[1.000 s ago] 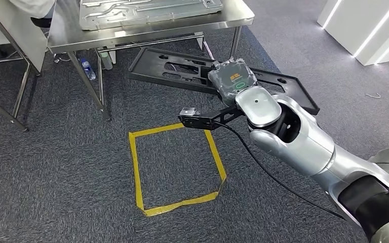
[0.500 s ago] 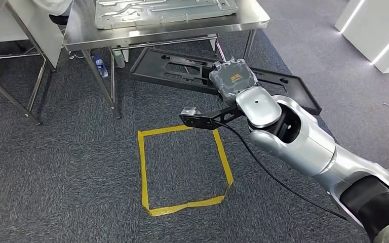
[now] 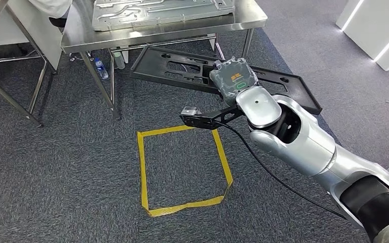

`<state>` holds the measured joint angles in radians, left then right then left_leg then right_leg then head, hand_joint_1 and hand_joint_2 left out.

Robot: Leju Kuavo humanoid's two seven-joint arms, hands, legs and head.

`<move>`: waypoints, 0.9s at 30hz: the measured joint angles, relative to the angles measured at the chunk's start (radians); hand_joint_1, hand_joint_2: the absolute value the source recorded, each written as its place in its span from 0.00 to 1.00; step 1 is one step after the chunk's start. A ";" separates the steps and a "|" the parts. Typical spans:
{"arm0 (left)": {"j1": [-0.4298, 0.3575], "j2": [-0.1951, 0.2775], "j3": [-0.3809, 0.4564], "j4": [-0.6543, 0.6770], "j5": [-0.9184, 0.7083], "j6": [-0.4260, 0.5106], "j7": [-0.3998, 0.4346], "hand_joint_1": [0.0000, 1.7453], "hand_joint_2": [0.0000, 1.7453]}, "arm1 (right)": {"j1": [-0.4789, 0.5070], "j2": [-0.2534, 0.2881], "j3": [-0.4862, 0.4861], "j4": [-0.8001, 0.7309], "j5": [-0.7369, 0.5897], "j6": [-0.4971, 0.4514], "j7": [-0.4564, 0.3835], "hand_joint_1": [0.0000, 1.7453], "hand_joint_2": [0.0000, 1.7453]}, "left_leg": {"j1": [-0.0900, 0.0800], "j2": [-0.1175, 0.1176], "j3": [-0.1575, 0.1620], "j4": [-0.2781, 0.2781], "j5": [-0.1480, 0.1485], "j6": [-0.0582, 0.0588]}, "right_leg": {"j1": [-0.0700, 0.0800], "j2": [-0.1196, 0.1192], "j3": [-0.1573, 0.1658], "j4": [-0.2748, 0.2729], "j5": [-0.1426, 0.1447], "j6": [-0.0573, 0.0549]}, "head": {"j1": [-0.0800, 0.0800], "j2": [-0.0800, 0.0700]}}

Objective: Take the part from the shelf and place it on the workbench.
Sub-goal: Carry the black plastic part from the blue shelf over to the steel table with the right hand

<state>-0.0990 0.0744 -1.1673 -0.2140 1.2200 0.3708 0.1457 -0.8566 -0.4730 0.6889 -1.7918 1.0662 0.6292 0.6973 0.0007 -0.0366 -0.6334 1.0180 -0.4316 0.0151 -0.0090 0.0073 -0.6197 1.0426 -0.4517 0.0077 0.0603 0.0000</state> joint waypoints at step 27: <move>0.000 0.002 0.000 0.001 0.000 -0.012 0.002 0.00 1.00 | 0.008 -0.017 0.000 -0.022 0.052 0.042 0.001 1.00 1.00 | 0.048 0.006 0.045 -0.031 -0.005 -0.018 | -0.051 0.000 -0.031 0.074 -0.017 0.088 | 0.006 0.000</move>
<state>-0.0985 0.0762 -1.1673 -0.2134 1.2200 0.3583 0.1482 -0.8483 -0.4896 0.6886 -1.8136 1.1184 0.6708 0.6983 0.0488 -0.0302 -0.5889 0.9865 -0.4368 -0.0032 -0.0604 0.0074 -0.6504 1.1163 -0.4685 0.0960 0.0668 0.0000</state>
